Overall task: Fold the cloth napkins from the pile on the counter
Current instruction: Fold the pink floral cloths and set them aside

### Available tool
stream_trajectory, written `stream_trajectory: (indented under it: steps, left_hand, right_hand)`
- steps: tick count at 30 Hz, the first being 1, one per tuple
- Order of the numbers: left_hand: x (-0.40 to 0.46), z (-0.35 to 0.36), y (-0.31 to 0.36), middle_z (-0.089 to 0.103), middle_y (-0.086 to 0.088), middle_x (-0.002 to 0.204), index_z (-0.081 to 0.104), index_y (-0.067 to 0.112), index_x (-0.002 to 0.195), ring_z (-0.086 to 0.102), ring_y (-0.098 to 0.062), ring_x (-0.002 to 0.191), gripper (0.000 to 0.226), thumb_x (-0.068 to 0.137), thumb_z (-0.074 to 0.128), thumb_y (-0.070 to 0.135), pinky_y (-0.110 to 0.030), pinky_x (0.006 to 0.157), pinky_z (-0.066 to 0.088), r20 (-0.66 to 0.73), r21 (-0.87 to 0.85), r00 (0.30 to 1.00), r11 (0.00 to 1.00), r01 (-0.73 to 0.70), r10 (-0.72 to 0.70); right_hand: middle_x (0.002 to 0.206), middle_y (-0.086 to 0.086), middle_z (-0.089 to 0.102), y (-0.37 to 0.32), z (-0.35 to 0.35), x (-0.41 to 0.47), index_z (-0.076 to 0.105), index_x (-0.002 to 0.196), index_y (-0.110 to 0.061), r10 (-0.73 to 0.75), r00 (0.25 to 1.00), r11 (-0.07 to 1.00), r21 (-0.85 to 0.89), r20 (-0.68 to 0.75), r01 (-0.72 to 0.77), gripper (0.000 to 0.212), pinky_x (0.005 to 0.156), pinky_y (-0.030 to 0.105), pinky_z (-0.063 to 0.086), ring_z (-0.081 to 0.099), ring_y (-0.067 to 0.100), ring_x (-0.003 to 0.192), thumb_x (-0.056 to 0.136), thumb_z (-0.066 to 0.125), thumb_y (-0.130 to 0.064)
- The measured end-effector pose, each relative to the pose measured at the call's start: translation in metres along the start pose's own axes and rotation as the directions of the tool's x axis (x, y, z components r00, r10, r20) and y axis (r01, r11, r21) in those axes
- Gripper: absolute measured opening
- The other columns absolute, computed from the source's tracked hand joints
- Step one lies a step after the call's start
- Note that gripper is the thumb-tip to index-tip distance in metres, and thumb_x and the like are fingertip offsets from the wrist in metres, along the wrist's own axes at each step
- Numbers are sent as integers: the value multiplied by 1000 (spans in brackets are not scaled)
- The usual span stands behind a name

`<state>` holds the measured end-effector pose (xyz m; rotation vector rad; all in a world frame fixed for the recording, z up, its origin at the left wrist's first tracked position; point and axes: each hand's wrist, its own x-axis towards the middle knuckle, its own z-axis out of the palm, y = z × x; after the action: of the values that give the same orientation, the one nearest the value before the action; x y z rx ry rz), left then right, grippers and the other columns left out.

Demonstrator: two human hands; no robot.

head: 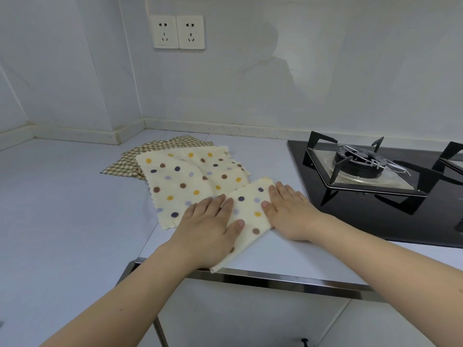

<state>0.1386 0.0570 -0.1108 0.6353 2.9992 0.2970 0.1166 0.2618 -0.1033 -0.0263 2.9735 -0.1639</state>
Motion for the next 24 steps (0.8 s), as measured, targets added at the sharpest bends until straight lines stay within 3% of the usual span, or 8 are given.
stream_trajectory:
  steps: [5,7,11,14,16,19,21,24]
  left_hand:
    - [7,-7,-18,44,-3,129,43,16,135,40,-26,114,45,98,26,36,-36,96,33,-264,6,948,983,186,-178]
    - [8,-15,-24,48,-4,120,48,15,127,42,-26,109,36,97,36,31,-34,91,35,-241,-87,943,973,213,-228]
    - [7,-28,-26,54,-1,122,43,22,132,47,-23,111,37,95,43,25,-32,87,40,-49,-258,974,945,203,-222]
    - [6,-35,-24,55,0,96,39,30,122,55,-21,81,31,94,41,16,-35,71,47,-39,-421,984,896,140,-172]
    - [5,-42,-25,47,-5,76,40,32,113,46,-22,63,31,92,38,9,-34,59,39,-45,-510,991,855,88,-128]
    - [1,-56,-28,48,-9,73,56,27,99,42,-20,66,27,93,38,8,-29,56,33,18,-536,994,839,97,-103]
    - [-2,-62,-31,53,-10,80,66,22,90,42,-20,68,34,92,38,5,-28,57,34,52,-552,994,827,111,-99]
    - [-8,-66,-34,61,-1,105,73,23,94,53,-14,92,54,85,30,-8,-23,71,43,95,-551,990,823,141,-105]
  right_hand:
    - [160,12,-18,-20,-5,1,-2,154,-6,78,985,992,-90,-154,-92,63,119,48,-7,-14,27,148,101,18,-35]
    - [161,9,-14,-35,-2,0,1,154,-9,55,980,998,-19,-193,-60,65,118,52,-6,-11,26,148,101,17,-42]
    - [163,6,-5,-42,15,-4,1,155,-14,16,997,999,44,-73,-13,79,118,53,-5,-6,24,149,95,13,-64]
    - [163,5,-1,-35,12,-4,3,155,-14,2,997,998,68,-83,3,80,119,51,-3,-2,23,149,94,17,-65]
    - [159,9,18,-37,12,-15,19,152,-11,-9,975,999,49,-221,20,71,119,48,8,17,26,146,97,24,-56]
    - [115,5,57,-51,20,-49,58,113,-12,-211,793,973,-40,-572,229,43,93,41,40,53,29,107,94,33,-41]
    - [97,-1,57,-62,24,-75,61,97,-15,-368,727,902,-33,-579,430,46,78,36,42,53,23,88,90,33,-52]
    - [89,-6,54,-70,33,-97,59,93,-20,-535,696,840,-213,-478,500,56,69,30,41,49,16,78,82,40,-71]
